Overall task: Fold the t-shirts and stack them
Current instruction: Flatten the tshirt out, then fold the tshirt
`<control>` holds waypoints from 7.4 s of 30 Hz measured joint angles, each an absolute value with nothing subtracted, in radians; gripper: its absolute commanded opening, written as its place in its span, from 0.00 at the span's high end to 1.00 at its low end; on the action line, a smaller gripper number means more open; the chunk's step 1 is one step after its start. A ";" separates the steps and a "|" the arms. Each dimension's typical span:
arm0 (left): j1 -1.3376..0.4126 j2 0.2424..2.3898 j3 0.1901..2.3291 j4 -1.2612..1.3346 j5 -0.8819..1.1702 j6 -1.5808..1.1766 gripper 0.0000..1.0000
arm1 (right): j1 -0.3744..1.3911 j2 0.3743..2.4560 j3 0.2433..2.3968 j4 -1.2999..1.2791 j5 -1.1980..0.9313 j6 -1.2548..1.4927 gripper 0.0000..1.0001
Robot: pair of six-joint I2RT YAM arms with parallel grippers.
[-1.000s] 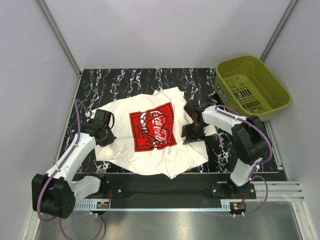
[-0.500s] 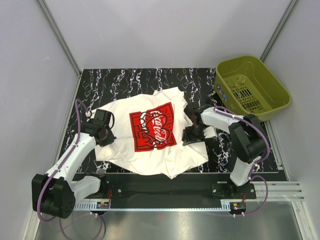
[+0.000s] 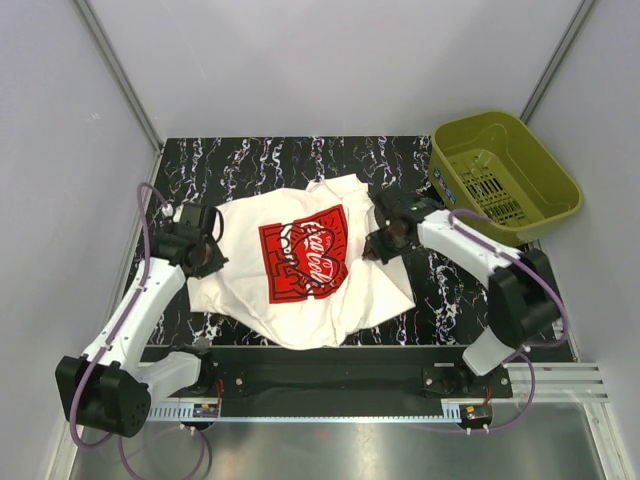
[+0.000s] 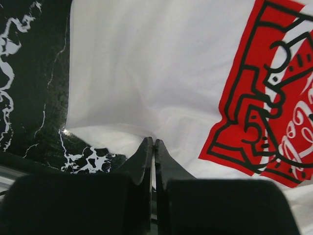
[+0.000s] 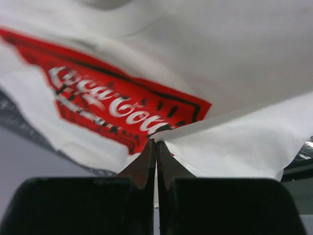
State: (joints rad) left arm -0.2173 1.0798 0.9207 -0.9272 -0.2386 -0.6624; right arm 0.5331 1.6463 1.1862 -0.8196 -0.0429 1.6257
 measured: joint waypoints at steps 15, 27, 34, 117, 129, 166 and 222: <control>-0.012 1.214 1.466 -1.008 -0.276 -0.620 1.00 | 0.342 1.433 1.535 -0.499 0.087 0.859 1.00; 0.116 1.393 2.019 -0.965 -0.142 -0.603 1.00 | 0.190 1.409 1.835 -0.284 -0.070 0.582 1.00; 0.115 1.395 2.128 -0.915 0.031 -0.551 1.00 | 0.165 1.478 2.068 -0.227 -0.168 0.513 1.00; 0.091 0.711 1.401 -0.577 -0.101 -0.406 1.00 | 0.046 1.295 1.901 0.248 -0.439 0.636 1.00; 0.105 1.103 0.885 -0.274 -0.210 -0.361 1.00 | 0.057 1.890 1.608 0.337 -0.488 0.670 1.00; 0.163 1.084 1.319 -0.345 0.052 -0.414 1.00 | 0.076 1.685 1.877 0.094 -0.470 0.536 1.00; 0.144 1.479 0.868 -0.162 -0.086 -0.239 1.00 | 0.088 2.048 1.650 0.254 -0.492 0.580 1.00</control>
State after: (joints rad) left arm 0.1440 1.4788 0.8677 -0.1619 -0.0864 -0.2386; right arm 0.0883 2.0483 1.6505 0.2539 -0.4923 0.5804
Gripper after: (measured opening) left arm 0.016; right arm 0.012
